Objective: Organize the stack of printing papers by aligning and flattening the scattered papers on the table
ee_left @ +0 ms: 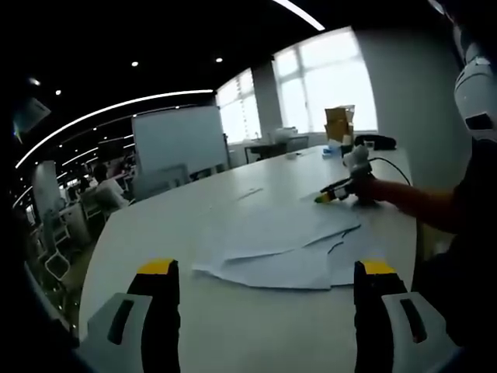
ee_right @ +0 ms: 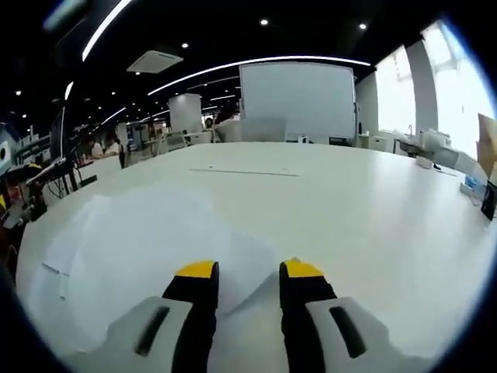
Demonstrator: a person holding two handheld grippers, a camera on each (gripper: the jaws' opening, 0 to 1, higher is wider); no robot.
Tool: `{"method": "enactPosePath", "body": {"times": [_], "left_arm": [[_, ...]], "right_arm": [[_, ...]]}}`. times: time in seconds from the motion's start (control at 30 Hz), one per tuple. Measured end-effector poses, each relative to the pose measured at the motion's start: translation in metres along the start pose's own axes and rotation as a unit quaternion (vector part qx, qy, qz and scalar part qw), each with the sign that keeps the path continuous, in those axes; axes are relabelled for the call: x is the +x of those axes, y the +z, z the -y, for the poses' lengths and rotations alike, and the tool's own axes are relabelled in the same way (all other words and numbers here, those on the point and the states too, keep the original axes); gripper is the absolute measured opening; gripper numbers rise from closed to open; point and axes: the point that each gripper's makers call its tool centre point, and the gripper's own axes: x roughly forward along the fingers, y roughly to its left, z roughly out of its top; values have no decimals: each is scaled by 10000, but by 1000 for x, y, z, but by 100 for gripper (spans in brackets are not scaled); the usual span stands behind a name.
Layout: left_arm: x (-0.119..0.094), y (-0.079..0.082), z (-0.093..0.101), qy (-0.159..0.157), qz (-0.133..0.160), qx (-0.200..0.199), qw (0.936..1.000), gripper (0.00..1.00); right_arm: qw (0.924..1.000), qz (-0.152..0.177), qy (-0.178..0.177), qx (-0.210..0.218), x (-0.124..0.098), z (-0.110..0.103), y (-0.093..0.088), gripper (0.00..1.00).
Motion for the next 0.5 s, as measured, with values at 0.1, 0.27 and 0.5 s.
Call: {"method": "enactPosePath", "body": {"times": [0.1, 0.27, 0.5], "left_arm": [[0, 0, 0, 4, -1, 4, 10000, 96], [0, -1, 0, 3, -19, 9, 10000, 96], [-1, 2, -1, 22, 23, 33, 10000, 95]], "right_arm": [[10000, -10, -26, -14, 0, 1, -1, 25], [9999, -26, -73, -102, 0, 3, -1, 20], [9998, 48, -94, -163, 0, 6, 1, 15]]}}
